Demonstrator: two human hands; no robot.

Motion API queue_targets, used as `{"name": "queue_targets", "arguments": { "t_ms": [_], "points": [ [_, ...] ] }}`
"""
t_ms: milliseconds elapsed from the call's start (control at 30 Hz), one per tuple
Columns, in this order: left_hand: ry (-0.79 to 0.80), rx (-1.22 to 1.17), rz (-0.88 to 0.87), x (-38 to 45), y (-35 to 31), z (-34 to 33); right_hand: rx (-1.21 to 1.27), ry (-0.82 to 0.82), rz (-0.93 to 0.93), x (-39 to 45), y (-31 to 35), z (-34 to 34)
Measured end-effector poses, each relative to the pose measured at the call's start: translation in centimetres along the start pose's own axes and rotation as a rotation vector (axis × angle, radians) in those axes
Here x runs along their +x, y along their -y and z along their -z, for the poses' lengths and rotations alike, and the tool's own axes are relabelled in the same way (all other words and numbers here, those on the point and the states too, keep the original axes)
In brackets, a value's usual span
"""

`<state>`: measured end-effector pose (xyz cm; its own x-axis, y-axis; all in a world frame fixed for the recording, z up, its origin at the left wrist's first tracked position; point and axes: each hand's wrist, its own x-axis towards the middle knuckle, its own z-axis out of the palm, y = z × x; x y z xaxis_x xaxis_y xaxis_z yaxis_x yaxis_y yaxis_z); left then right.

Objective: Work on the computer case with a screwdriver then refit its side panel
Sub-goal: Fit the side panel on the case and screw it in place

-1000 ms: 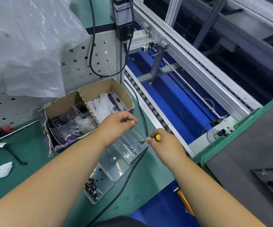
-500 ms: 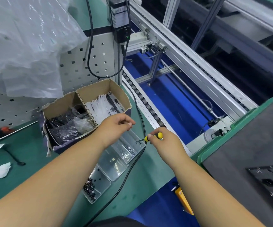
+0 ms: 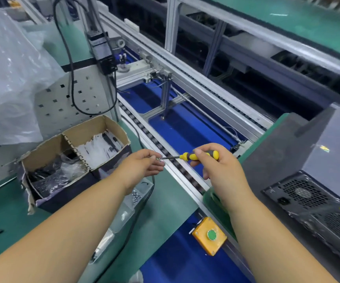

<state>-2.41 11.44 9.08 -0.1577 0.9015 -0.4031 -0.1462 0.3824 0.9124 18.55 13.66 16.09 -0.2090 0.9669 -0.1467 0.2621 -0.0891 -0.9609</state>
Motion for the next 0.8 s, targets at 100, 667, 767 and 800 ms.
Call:
{"name": "queue_targets", "arguments": {
  "t_ms": [100,667,767,800],
  "points": [
    [0.072,-0.249,0.074,-0.9,-0.9,-3.1,0.02,-0.035,-0.005,-1.5,0.1,2.9],
    [0.345,-0.166,0.071,-6.5,-1.6,-21.8,0.224,-0.387,0.01,-12.5,-3.3,19.1],
    [0.404,-0.166,0.072,-7.8,-1.6,-24.9,0.232,-0.437,0.005,-15.1,-3.6,21.8],
    [0.424,-0.169,0.071,-8.3,-1.6,-26.0,0.236,-0.454,0.001,-16.0,-3.7,22.7]
  ]
}}
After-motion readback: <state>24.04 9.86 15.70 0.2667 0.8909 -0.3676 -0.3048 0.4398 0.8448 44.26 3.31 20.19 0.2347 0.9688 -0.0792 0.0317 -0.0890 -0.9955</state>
